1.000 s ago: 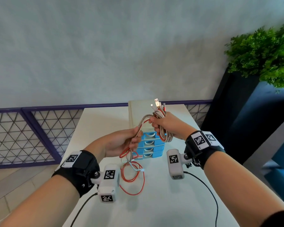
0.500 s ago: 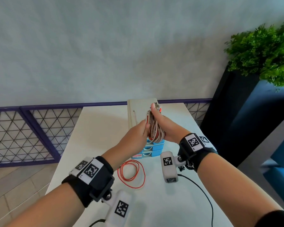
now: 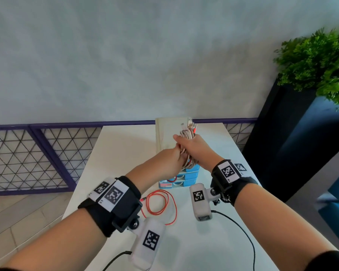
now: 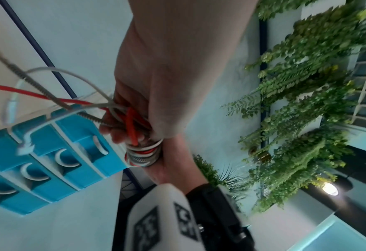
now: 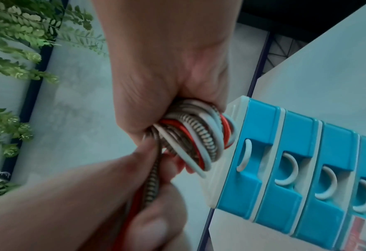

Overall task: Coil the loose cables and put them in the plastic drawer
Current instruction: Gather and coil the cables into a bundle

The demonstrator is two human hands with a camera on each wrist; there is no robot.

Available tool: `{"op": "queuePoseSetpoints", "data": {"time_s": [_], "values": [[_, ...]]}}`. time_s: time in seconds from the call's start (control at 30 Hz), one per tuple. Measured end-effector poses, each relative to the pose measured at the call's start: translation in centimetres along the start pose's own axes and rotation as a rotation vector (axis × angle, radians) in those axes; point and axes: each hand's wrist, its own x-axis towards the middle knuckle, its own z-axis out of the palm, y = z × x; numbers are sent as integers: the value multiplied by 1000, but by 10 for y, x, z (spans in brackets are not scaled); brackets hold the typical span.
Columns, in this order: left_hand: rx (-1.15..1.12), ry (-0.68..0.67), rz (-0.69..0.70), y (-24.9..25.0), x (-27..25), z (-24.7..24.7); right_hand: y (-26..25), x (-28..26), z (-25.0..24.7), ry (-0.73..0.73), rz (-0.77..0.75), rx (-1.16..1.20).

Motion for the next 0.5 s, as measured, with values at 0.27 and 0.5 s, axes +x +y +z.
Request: {"op": "queuePoseSetpoints", "data": {"time_s": [0.27, 0.5], "values": [[-173, -286, 64, -12, -4, 0, -6, 4, 3, 49, -42, 368], [-291, -183, 69, -37, -13, 27, -17, 0, -1, 76, 13, 698]]}}
